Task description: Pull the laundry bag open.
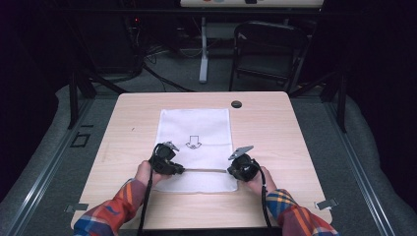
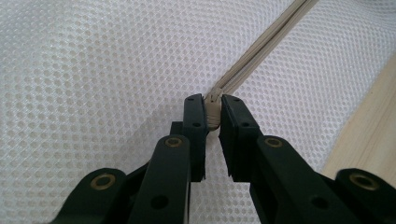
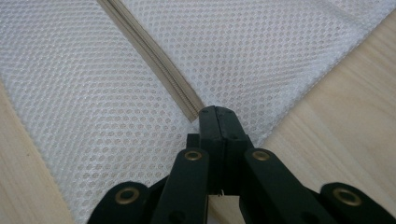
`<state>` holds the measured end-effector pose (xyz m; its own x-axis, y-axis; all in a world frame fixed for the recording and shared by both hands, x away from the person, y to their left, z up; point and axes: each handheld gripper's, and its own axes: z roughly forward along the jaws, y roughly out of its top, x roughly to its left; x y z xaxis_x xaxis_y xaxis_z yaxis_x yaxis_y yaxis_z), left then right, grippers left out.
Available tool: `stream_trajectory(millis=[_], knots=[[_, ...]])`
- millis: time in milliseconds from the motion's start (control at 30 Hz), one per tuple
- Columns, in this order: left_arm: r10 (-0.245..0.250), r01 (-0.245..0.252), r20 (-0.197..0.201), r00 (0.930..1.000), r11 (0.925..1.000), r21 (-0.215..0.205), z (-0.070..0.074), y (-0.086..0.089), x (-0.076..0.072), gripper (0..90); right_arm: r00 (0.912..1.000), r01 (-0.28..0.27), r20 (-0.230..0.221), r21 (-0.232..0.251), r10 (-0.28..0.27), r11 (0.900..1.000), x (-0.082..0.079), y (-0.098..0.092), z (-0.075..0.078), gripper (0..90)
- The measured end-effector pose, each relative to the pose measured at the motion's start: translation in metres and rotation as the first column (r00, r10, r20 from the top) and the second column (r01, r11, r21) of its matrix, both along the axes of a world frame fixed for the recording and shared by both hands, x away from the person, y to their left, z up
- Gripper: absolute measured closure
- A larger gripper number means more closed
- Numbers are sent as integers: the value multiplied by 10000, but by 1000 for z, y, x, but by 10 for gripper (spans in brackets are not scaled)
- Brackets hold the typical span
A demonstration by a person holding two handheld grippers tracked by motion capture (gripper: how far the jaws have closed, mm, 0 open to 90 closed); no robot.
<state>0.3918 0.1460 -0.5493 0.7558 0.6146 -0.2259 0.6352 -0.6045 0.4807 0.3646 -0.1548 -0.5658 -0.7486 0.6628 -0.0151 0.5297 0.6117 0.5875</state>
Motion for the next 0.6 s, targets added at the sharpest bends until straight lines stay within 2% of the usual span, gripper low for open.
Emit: stream_trajectory(millis=[300,600], knots=[[250,-250,-87,9996,9997,30,0,7,-1,805,10000,-32,38,-155,33,9999,0,1,1,900],[464,-464,10,9989,9987,193,0,15,-4,807,10000,-74,46,-257,75,9996,0,1,1,900]])
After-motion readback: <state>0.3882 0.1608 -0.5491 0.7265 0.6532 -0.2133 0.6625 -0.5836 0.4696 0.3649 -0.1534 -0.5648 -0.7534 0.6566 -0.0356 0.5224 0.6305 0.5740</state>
